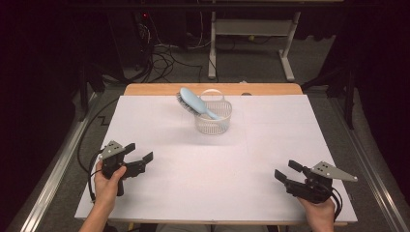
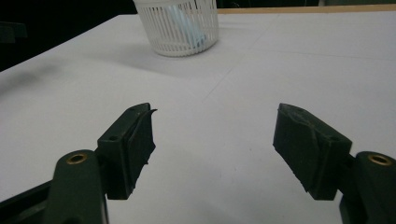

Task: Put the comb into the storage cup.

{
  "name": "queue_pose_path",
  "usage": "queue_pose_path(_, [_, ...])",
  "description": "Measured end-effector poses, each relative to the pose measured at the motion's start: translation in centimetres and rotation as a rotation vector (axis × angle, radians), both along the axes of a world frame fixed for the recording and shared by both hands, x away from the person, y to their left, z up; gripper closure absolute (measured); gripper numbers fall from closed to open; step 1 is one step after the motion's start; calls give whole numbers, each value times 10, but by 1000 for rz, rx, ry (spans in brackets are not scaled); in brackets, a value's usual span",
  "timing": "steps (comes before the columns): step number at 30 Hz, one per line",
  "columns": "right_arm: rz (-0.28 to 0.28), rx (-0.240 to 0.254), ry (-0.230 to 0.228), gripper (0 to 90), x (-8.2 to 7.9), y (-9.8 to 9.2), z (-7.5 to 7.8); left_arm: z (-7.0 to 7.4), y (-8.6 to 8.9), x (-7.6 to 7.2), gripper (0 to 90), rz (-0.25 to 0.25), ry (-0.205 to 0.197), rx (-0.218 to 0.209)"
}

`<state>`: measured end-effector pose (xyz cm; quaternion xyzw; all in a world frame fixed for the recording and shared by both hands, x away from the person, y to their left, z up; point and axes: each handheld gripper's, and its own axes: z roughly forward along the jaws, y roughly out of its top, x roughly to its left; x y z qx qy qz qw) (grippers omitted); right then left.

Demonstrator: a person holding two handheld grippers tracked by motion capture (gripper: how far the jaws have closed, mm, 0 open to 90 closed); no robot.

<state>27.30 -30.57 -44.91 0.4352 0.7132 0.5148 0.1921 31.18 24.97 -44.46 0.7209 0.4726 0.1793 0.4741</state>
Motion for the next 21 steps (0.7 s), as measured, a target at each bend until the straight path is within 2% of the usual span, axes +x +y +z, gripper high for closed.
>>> queue_pose_path(6, [-3, -1, 0, 293, 0, 0, 0, -3, 2, -2, 184, 28, -11, -5])
queue_pose_path(10, [-3, -1, 0, 292, 0, 0, 0, -5, 1, -4, 184, 27, -16, 7])
queue_pose_path(21, [-5, -2, 4, 293, 0, 0, 0, -10, 2, -7, 184, 27, -11, 4])
